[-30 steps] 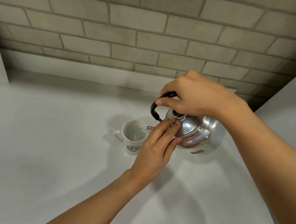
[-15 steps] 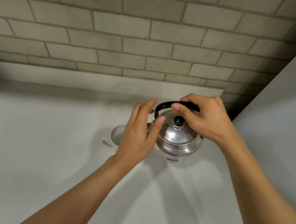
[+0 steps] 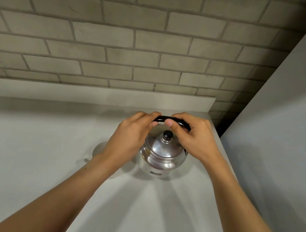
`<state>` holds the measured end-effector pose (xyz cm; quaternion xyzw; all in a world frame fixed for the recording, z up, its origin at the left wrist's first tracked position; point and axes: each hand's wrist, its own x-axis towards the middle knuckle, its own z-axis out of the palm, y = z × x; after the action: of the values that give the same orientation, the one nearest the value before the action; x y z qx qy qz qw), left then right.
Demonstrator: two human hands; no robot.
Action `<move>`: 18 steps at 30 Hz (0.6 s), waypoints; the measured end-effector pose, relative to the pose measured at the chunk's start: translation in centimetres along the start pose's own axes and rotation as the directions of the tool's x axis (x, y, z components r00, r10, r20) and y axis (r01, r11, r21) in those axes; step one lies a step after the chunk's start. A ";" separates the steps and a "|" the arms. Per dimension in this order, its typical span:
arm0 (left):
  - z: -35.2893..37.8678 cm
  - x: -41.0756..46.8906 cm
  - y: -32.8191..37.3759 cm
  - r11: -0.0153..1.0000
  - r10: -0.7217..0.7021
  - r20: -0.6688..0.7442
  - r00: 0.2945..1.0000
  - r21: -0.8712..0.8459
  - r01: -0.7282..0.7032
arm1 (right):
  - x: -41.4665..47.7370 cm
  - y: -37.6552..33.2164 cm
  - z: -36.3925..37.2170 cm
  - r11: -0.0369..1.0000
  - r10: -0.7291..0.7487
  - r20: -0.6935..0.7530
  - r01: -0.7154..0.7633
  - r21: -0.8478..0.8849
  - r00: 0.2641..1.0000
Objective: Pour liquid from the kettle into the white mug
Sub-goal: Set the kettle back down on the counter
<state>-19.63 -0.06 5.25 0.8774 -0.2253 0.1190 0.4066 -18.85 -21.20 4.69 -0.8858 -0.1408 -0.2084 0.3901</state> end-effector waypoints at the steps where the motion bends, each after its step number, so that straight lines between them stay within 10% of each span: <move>1: 0.1 0.5 -0.1 1.000 -0.005 -0.003 1.000 0.010 0.005 | 0.3 0.6 0.1 1.000 0.001 0.018 -0.001 -0.030 1.000; 18: 2.8 14.8 -13.6 0.975 -0.206 -0.014 0.978 0.086 0.206 | 13.1 10.7 5.9 0.954 0.262 0.317 -0.196 -0.227 0.912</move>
<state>-0.01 1.12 0.22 0.9126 -0.1266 0.0880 0.3786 -1.45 -22.63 0.62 -0.9519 -0.0809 -0.0160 0.2950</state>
